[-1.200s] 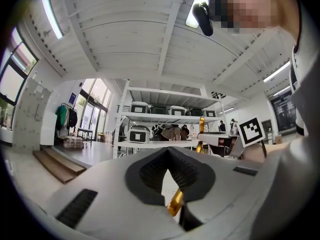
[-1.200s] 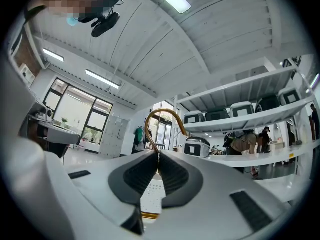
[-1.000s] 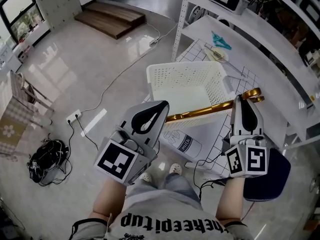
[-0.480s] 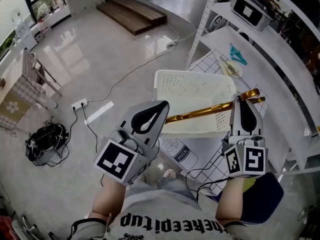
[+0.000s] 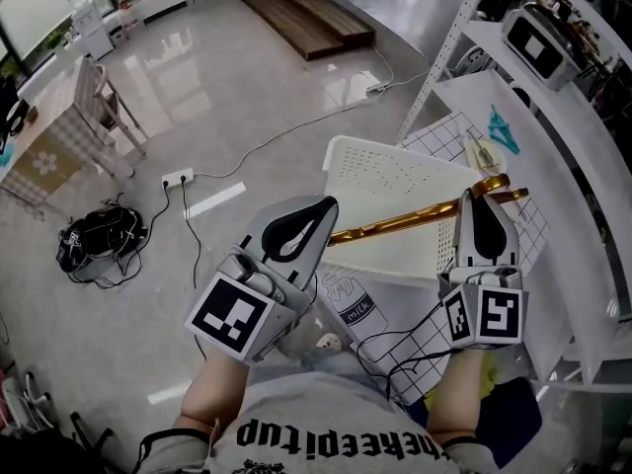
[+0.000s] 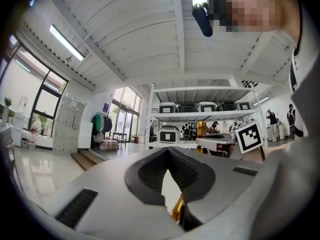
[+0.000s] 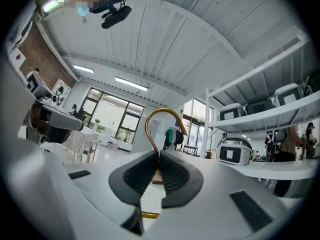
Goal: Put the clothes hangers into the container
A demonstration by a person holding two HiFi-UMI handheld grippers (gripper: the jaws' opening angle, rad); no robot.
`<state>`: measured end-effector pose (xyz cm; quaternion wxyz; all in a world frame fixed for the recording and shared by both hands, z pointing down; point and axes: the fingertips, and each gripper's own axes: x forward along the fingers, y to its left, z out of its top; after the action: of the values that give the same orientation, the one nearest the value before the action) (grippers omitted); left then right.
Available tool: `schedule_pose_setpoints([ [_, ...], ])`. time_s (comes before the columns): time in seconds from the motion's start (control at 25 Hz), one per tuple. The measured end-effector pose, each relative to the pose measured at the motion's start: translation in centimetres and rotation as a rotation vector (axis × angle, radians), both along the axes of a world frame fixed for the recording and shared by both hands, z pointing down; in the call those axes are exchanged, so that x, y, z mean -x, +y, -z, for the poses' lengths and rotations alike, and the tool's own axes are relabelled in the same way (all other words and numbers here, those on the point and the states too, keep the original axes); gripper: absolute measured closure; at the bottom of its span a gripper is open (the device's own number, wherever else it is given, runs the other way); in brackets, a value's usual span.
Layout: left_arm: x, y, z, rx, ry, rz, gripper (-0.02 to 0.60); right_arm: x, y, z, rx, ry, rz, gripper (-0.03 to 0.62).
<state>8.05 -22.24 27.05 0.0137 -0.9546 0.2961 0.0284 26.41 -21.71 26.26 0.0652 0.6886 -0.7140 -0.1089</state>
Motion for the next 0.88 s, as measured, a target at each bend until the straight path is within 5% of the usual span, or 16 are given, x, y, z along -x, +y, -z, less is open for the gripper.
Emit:
schedule_pose_setpoints([
  [0.88,1.5,-0.3,-1.3,0.026,-0.020,0.135,0.568,2.5,-3.9,-5.1,0.100,0.071,0.127,0.549],
])
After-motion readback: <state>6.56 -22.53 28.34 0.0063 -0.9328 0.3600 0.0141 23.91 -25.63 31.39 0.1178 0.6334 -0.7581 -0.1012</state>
